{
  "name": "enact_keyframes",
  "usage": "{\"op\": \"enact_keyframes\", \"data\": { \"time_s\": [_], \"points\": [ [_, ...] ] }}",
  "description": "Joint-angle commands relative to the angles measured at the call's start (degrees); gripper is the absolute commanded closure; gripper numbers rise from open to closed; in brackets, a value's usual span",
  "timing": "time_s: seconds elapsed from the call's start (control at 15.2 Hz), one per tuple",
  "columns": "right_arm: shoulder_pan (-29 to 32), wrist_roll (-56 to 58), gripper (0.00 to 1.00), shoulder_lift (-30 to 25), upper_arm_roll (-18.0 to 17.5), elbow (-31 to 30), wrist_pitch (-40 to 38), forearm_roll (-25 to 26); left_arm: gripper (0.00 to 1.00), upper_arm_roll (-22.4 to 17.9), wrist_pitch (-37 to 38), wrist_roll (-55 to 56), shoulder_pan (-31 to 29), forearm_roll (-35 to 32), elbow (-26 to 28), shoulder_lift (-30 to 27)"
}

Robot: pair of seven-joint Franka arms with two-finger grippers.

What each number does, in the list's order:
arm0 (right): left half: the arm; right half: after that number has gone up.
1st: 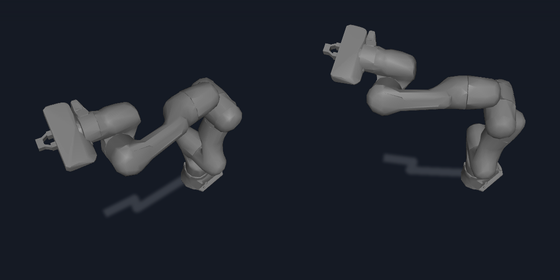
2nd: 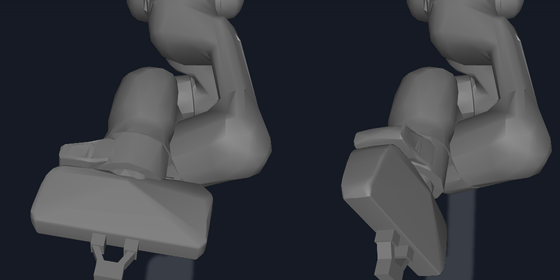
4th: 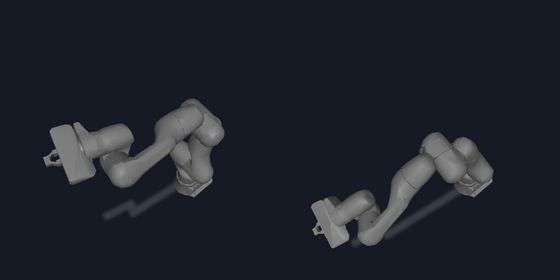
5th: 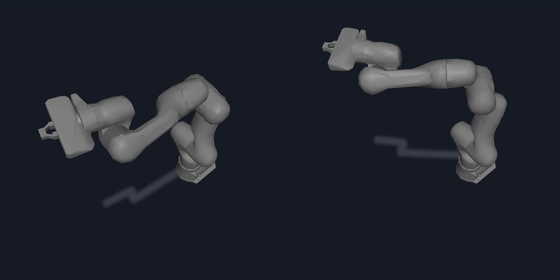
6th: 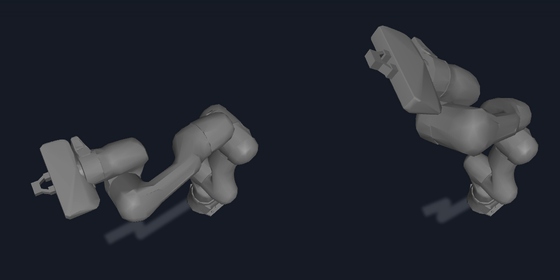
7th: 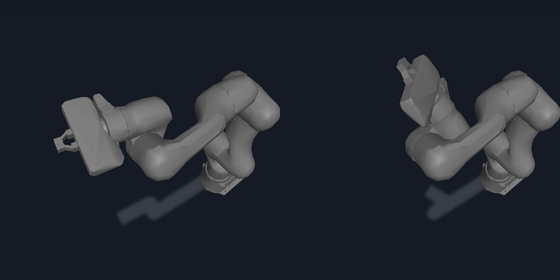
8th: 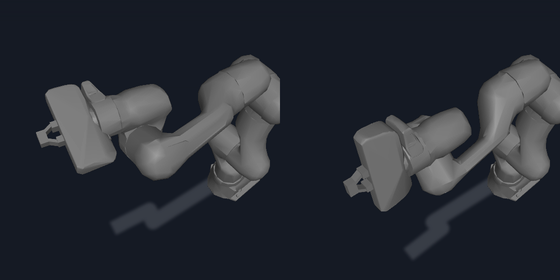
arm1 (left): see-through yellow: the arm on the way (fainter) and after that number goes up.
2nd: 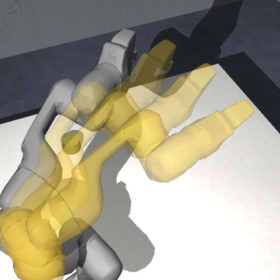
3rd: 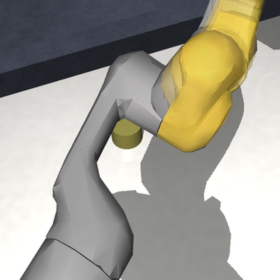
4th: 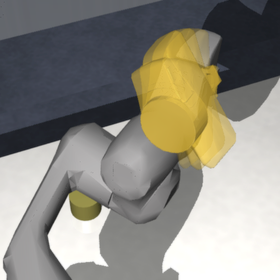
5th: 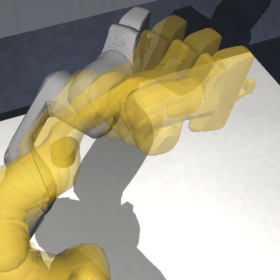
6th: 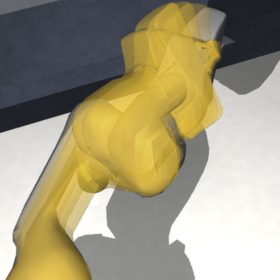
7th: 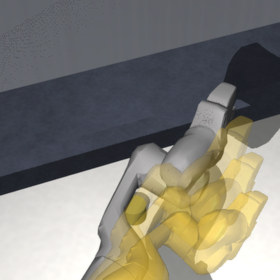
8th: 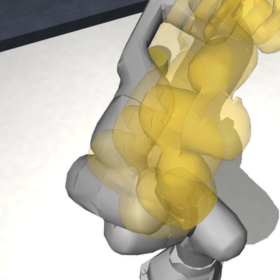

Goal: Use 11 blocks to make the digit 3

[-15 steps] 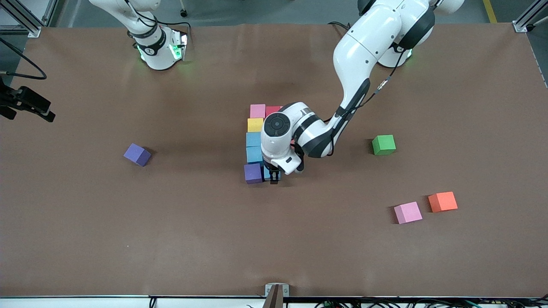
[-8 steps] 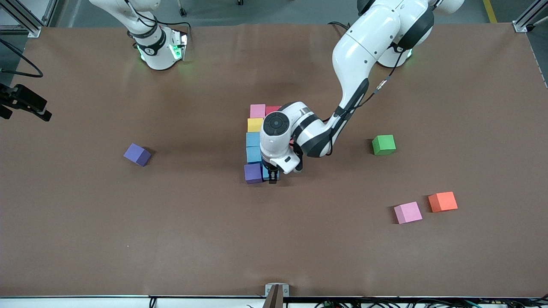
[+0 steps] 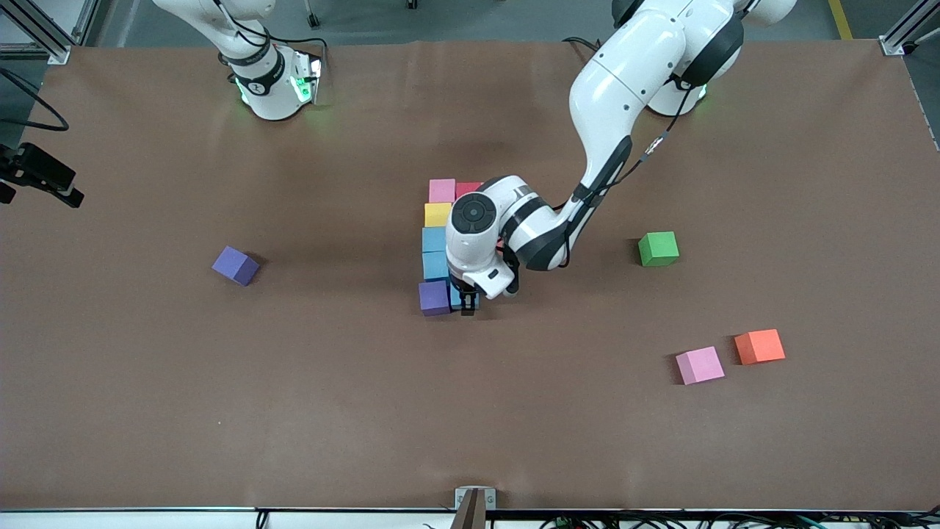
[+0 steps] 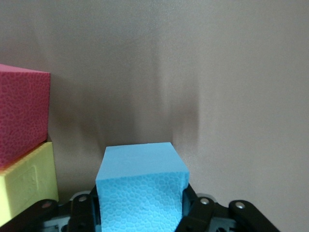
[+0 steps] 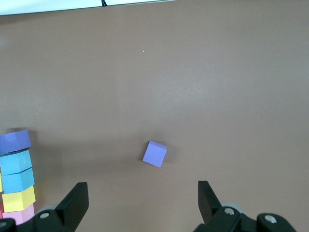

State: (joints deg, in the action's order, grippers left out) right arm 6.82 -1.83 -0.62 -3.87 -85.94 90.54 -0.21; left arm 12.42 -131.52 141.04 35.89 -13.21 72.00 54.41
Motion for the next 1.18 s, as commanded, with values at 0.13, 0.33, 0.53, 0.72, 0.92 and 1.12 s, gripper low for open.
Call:
{"op": "enact_keyframes", "data": {
  "time_s": [0.13,0.33,0.53,0.72,0.92,1.12],
  "points": [
    [-0.2,0.0,0.00,0.3,-0.4,0.4,-0.2,-0.1,0.00,-0.3,-0.7,0.3,0.0,-1.5,-0.5,-0.4],
    [-0.2,0.0,0.00,0.4,-0.4,0.4,-0.2,-0.1,0.00,-0.3,-0.6,0.5,-0.1,-1.4,-0.6,-1.3],
    [0.2,0.0,0.00,0.3,-0.5,0.5,-0.3,-0.1,0.00,-0.2,0.0,0.4,-0.5,-1.4,-0.6,-2.5],
    [0.1,0.1,0.00,0.3,-0.4,0.5,-0.4,-0.1,0.00,0.0,0.7,0.3,-0.7,-1.3,-0.6,-3.9],
    [0.2,0.1,0.00,0.3,-0.4,0.5,-0.4,-0.1,0.00,0.1,2.9,-1.9,-1.3,-1.1,-0.7,-5.4],
    [-0.8,0.0,0.00,0.4,-0.4,0.4,-0.3,0.3,0.00,0.1,5.9,-6.0,-2.5,-0.7,-0.7,-7.1]
  ]
}}
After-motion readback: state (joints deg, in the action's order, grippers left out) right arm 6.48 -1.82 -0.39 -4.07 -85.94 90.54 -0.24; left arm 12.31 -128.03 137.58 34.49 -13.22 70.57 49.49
